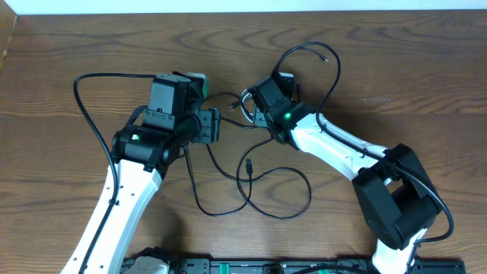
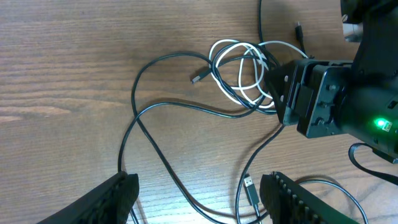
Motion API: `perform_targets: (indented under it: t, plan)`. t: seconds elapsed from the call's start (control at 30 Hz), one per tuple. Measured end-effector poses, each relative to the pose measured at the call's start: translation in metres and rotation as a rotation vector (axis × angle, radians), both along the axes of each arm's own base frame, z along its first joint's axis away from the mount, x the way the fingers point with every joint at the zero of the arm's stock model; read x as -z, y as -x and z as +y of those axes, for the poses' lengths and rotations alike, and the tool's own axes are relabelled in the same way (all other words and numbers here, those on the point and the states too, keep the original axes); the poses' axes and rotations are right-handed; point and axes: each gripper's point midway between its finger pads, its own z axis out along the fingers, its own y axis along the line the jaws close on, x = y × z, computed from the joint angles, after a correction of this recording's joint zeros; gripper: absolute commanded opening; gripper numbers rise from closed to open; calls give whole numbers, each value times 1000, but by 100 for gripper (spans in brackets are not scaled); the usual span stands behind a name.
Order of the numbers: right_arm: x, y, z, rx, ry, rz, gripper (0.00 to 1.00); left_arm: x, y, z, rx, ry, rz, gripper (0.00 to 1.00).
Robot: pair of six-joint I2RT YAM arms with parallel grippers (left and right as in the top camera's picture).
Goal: Untangle cables
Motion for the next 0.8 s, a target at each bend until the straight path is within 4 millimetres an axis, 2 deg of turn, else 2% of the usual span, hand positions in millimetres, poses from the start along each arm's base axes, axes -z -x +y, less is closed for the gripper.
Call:
perform_targets:
  t: [0.2,0.4,0.47,0.57,0.63,0.67,0.8]
  plan:
    - [-2,-10,11,-9,-45,-41,57,0,0,0,0,0,0,68]
    - [41,-11,27,-51,-77,15,47,0,0,0,3,-2,0,68]
    - [48,-11,29,-63,-79,22,42,0,0,0,3,-3,1,69]
    - [48,-12,33,-82,-90,16,24,1,1,0,4,-5,5,68]
    - [48,-13,34,-87,-93,13,7,1,1,0,5,-6,4,68]
    - [48,-12,34,-92,-91,14,1,1,1,0,5,-6,5,68]
    - [47,-13,35,-98,-92,12,1,1,1,0,5,-6,5,69]
